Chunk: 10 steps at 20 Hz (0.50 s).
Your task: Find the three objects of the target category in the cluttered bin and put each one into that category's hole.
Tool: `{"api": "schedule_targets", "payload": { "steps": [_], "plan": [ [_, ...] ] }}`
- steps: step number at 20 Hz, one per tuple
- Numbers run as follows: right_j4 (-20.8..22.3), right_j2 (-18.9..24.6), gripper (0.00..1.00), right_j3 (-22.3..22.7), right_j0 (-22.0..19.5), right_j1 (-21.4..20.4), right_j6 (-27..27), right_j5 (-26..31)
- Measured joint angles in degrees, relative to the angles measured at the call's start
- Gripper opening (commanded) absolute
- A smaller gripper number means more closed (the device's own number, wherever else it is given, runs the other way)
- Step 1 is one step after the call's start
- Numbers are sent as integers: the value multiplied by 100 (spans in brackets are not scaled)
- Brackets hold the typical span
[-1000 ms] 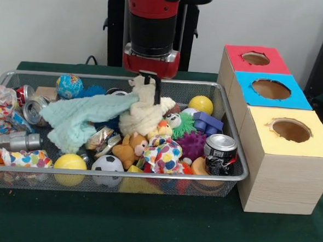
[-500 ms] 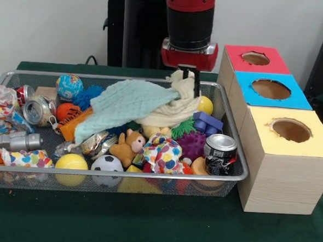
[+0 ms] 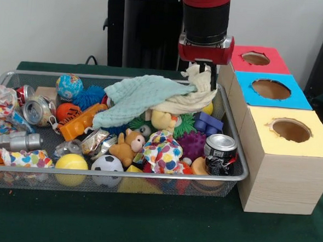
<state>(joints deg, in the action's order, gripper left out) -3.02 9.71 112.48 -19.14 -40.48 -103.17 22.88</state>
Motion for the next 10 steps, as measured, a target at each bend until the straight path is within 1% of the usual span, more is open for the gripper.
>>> {"api": "schedule_targets", "payload": {
  "steps": [7,10],
  "plan": [
    [-80,1,0,12,0,-66,0,35],
    [-195,0,0,67,-2,-246,0,198]
  ]
}}
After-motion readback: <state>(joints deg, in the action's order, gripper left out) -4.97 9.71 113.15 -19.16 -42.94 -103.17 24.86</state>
